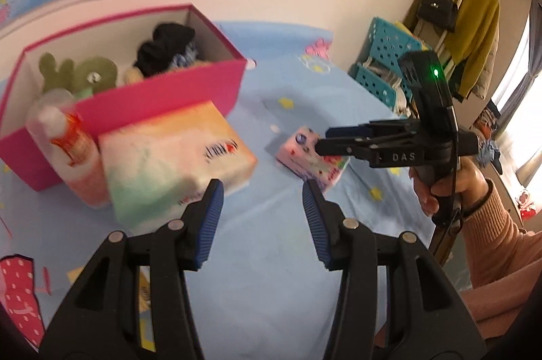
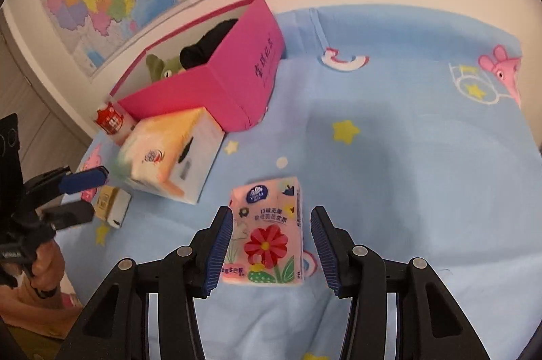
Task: Organize soft objects
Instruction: 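Move the right tool to the floral tissue pack, then grasp the floral tissue pack with the right gripper and lift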
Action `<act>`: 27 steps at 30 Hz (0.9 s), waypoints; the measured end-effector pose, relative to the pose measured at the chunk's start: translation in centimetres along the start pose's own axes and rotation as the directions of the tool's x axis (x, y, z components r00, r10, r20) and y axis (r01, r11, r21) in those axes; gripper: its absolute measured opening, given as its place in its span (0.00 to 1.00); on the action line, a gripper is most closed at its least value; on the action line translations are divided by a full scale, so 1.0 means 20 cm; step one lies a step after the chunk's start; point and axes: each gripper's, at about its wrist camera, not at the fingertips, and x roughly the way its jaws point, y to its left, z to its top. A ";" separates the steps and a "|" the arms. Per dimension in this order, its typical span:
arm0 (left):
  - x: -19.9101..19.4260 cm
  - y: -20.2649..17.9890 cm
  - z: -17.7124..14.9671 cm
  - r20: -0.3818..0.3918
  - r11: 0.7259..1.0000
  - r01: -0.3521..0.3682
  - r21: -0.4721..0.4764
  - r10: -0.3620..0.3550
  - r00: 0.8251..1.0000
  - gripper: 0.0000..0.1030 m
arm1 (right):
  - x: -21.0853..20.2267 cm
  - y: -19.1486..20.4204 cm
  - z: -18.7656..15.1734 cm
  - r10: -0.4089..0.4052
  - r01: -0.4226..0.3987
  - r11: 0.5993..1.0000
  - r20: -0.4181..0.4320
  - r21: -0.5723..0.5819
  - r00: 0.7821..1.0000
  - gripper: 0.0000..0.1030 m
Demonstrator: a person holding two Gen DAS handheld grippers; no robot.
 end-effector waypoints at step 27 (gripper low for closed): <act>0.11 0.05 -0.20 -0.142 0.993 0.098 -0.061 -0.106 0.984 0.47 | -0.10 0.38 -0.32 0.227 -0.241 0.952 -0.093 -0.188 0.969 0.46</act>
